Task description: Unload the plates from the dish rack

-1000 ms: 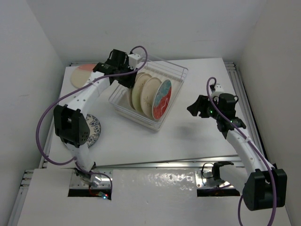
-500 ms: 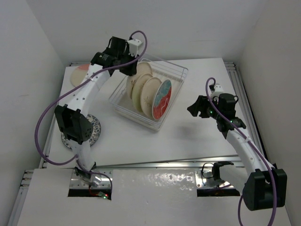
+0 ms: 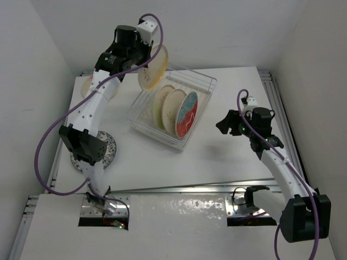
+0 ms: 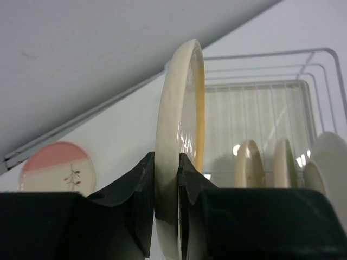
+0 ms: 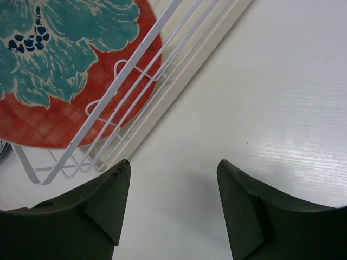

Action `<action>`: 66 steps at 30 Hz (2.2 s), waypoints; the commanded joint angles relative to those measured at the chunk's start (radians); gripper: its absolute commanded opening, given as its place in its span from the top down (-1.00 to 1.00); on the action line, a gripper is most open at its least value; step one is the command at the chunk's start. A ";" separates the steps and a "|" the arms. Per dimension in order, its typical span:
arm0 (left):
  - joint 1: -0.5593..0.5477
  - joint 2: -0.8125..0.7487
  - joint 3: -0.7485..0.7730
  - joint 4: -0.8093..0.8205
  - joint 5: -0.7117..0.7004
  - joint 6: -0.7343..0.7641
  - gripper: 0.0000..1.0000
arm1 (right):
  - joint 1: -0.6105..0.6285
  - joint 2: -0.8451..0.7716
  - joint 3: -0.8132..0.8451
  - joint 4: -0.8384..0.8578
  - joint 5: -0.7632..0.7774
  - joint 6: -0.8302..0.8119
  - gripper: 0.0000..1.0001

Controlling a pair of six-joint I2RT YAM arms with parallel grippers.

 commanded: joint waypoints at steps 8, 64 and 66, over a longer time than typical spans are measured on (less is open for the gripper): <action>0.373 -0.003 0.055 0.376 0.036 -0.154 1.00 | 0.006 0.001 0.001 0.105 -0.030 0.064 -0.27; 0.814 0.537 -0.215 0.755 0.323 -0.556 -0.08 | 0.247 0.237 0.315 -0.040 0.123 0.090 -0.26; 0.805 0.537 -0.210 0.694 0.268 -0.502 -0.16 | 0.247 0.238 0.315 -0.039 0.123 0.090 -0.26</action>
